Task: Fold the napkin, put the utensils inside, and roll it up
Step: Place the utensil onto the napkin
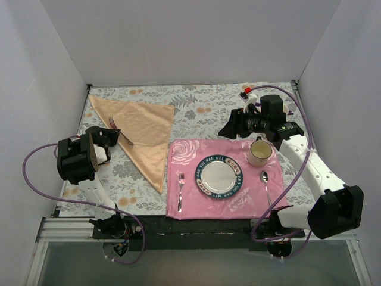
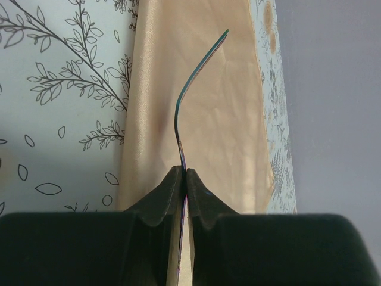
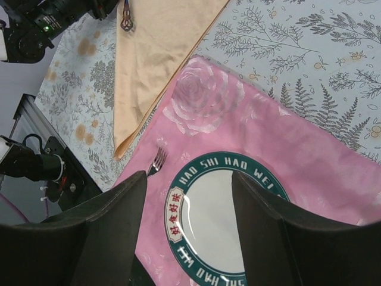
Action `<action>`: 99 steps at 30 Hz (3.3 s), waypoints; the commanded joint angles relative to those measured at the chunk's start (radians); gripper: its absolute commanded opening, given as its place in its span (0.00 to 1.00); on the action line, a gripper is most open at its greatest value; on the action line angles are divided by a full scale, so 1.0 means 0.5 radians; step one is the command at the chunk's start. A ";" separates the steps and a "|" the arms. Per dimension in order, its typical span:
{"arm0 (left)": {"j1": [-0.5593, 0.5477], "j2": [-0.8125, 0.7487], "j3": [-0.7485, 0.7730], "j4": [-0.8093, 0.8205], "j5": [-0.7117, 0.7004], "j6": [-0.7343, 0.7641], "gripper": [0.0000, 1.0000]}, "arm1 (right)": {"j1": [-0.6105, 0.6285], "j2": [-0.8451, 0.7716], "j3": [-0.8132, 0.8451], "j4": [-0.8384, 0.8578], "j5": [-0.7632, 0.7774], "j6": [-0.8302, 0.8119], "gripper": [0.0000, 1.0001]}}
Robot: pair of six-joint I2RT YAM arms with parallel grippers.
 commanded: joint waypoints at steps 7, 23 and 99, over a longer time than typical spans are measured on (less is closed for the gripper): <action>-0.002 0.056 0.047 -0.011 0.002 0.038 0.08 | -0.011 0.020 0.014 0.099 -0.075 0.018 0.67; 0.001 0.001 0.344 -0.633 0.174 0.265 0.35 | -0.011 -0.005 -0.011 0.118 -0.087 0.024 0.67; -0.398 -0.202 1.038 -2.152 -0.547 1.290 0.04 | -0.014 -0.072 -0.078 0.161 -0.164 0.052 0.67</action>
